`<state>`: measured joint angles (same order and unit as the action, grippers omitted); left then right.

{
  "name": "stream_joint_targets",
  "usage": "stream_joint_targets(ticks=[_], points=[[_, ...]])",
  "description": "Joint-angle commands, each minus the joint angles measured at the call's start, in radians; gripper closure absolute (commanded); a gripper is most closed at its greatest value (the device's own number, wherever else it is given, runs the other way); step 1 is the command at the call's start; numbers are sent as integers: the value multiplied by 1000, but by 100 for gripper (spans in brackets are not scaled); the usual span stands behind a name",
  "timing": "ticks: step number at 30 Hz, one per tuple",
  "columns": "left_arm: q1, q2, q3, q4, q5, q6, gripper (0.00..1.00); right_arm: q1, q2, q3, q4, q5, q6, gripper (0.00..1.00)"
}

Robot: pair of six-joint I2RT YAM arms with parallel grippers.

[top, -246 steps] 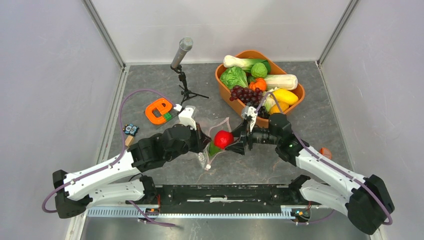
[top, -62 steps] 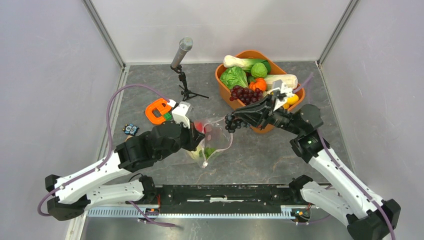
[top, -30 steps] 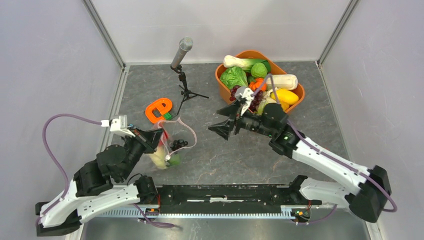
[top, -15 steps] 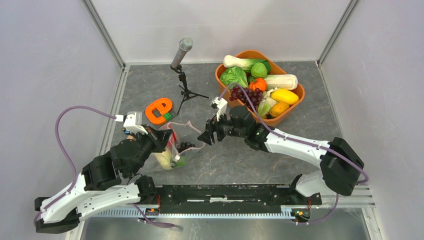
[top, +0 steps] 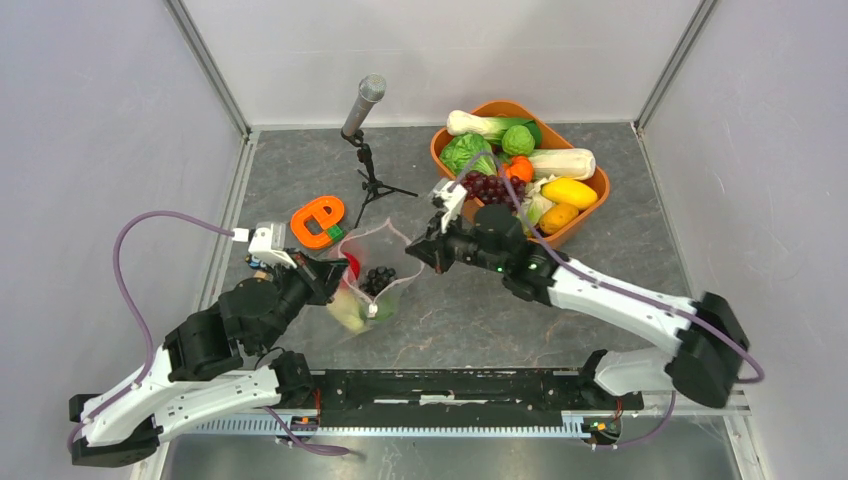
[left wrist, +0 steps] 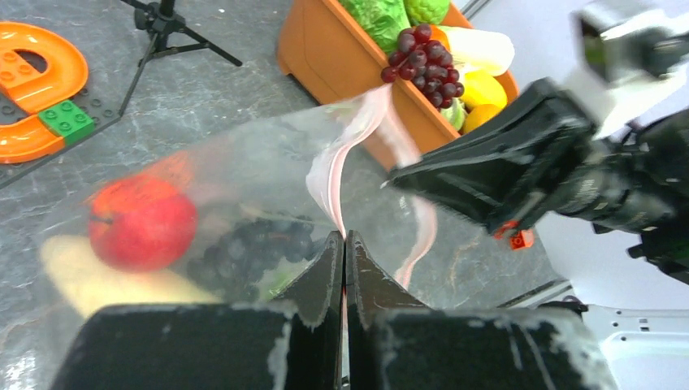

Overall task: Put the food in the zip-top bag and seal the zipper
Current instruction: Adjust the zipper food storage bag at the center of the board.

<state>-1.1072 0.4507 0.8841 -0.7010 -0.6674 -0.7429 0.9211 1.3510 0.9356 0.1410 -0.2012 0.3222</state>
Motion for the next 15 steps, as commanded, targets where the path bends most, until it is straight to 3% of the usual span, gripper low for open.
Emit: stream_joint_targets(ticks=[1, 5, 9, 15], points=[[1, -5, 5, 98, 36, 25, 98, -1, -197, 89, 80, 52, -81, 100], [0, -23, 5, 121, 19, 46, 98, -1, -201, 162, 87, -172, -74, 100], [0, -35, -6, 93, -24, 33, 98, -1, -174, 152, 26, -68, -68, 100], [-1, 10, 3, 54, 13, 43, 98, 1, -156, 163, -13, -32, -104, 100]])
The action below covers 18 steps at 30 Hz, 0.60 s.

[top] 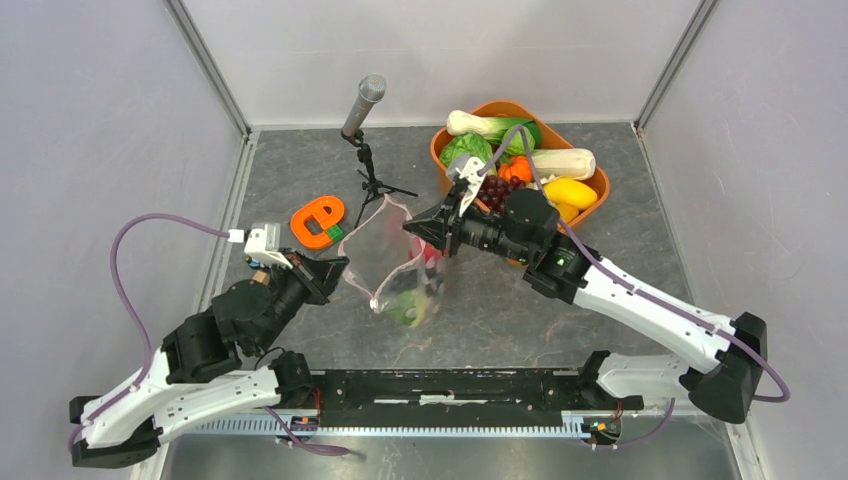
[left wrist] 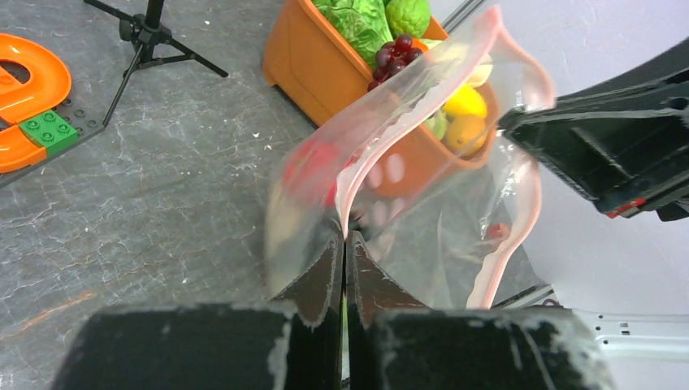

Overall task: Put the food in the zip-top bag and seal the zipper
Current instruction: Adjust the zipper food storage bag at the center of the board.

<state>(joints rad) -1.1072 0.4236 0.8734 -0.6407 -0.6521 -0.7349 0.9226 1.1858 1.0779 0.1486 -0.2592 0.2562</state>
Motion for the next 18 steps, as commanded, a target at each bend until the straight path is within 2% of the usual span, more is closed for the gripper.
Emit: stream_joint_targets(ticks=[1, 5, 7, 10, 12, 14, 18], points=[[-1, 51, 22, -8, 9, 38, 98, -1, 2, 16, -2, 3, -41, 100], [0, 64, 80, 57, 106, 85, 98, 0, -66, -27, 87, 35, -47, 100], [0, 65, 90, 82, 104, 123, 98, -1, -94, -56, 102, 66, -71, 100], [0, 151, 124, 1, 97, 186, 98, 0, -49, -66, 12, 154, -99, 100], [0, 252, 162, -88, 123, 179, 98, -1, 16, -71, -89, 231, -82, 100], [0, 321, 158, -110, 145, 147, 98, -1, 68, -80, -144, 247, -74, 99], [1, 290, 73, 17, 175, 108, 98, -2, 22, -98, -107, 212, -87, 71]])
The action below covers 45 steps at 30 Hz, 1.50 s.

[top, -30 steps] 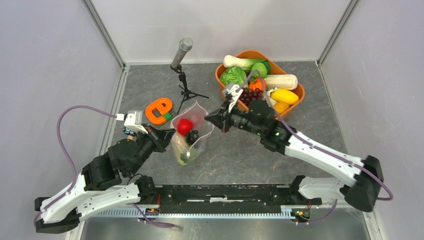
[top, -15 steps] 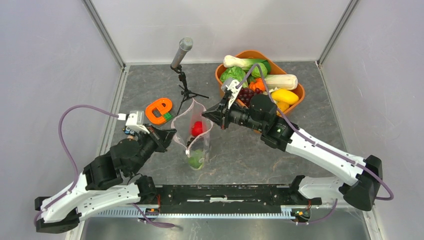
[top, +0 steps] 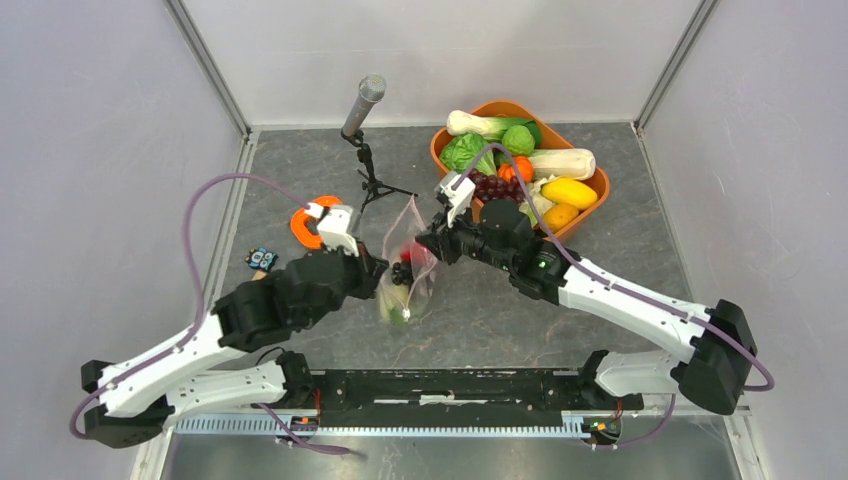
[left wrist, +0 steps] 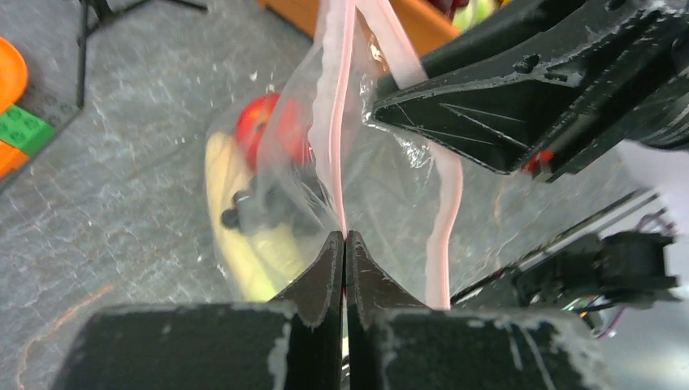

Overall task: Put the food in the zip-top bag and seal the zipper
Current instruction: Adjust the zipper food storage bag at the center of the board, then pick up the fake fruit from the bin.

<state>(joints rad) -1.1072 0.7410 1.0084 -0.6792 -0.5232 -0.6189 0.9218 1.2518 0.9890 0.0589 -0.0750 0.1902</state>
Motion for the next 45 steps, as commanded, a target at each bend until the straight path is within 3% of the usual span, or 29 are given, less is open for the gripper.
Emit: stream_joint_targets(ticks=[1, 2, 6, 10, 12, 15, 19, 25, 40, 45], points=[[0, -50, -73, 81, 45, -5, 98, -1, -63, -5, -10, 37, -33, 58], [0, -64, -76, 95, 40, 1, 98, -2, -87, 6, -9, 52, -48, 45], [1, -80, -42, 55, -1, 9, 98, -7, -152, 73, -55, 134, -107, 32], [0, -102, -44, 69, 11, 16, 98, -15, -224, 81, -98, 208, -135, 28], [0, -108, -44, 82, 23, 15, 98, -23, -265, 43, -87, 329, -136, 25], [-1, -108, -41, 93, 31, 19, 98, -112, -258, 25, -132, 443, -126, 24], [1, -94, -36, 98, 54, 26, 98, -317, -171, -6, -141, 285, -104, 16], [-1, -85, -49, 108, 75, 11, 98, -435, 6, 61, -122, 11, -225, 2], [-1, -92, -64, 111, 52, 5, 98, -455, 323, 225, -95, -64, -318, 3], [-1, -85, -62, 106, 54, 4, 98, -471, 351, 225, -67, -124, -266, 38]])
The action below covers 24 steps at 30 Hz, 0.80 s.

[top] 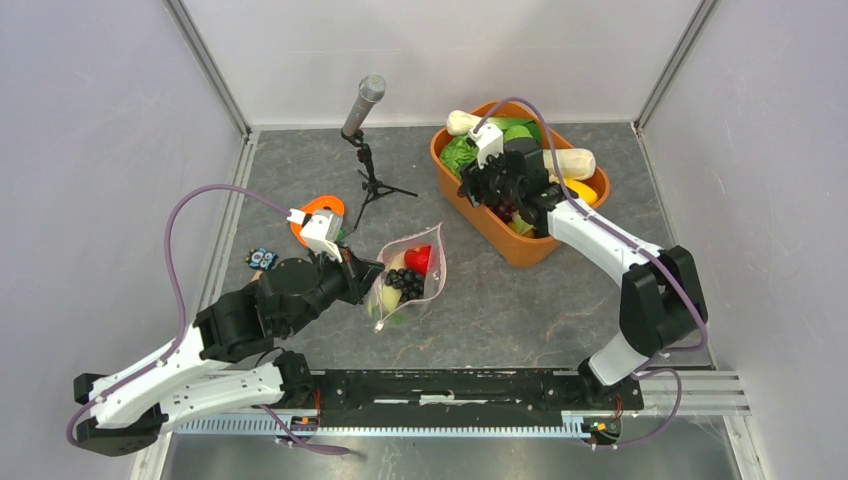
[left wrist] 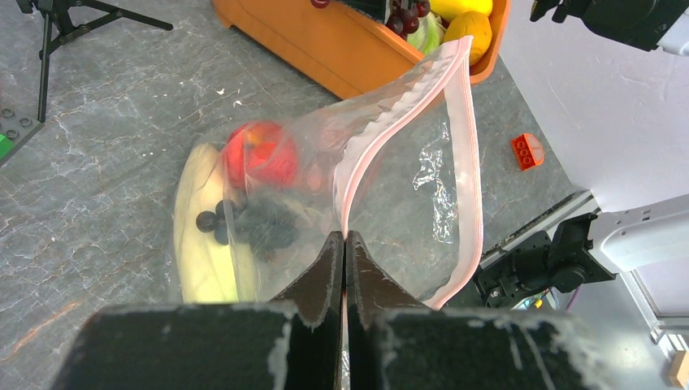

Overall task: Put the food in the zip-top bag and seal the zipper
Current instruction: Pick up the fake fruit from the bin.

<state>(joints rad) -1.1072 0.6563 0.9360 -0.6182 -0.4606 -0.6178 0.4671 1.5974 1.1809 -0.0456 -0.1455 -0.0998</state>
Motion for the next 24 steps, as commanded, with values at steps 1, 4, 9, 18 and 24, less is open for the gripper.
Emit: stream_joint_targets(ticks=[1, 4, 9, 18, 24], points=[[0, 1, 12, 43, -9, 3, 98, -20, -2, 22, 69, -60, 35, 47], [0, 1, 11, 39, -13, 3, 98, -25, -64, -28, 131, -92, 57, 73], [-1, -2, 9, 38, -13, 1, 98, -27, -193, -113, 201, -62, 73, 100], [-1, 9, 2, 46, -6, -2, 98, -29, -393, -169, 196, -2, 76, 98], [0, 21, 7, 53, 5, -1, 98, -29, -517, -174, 214, -117, 145, 98]])
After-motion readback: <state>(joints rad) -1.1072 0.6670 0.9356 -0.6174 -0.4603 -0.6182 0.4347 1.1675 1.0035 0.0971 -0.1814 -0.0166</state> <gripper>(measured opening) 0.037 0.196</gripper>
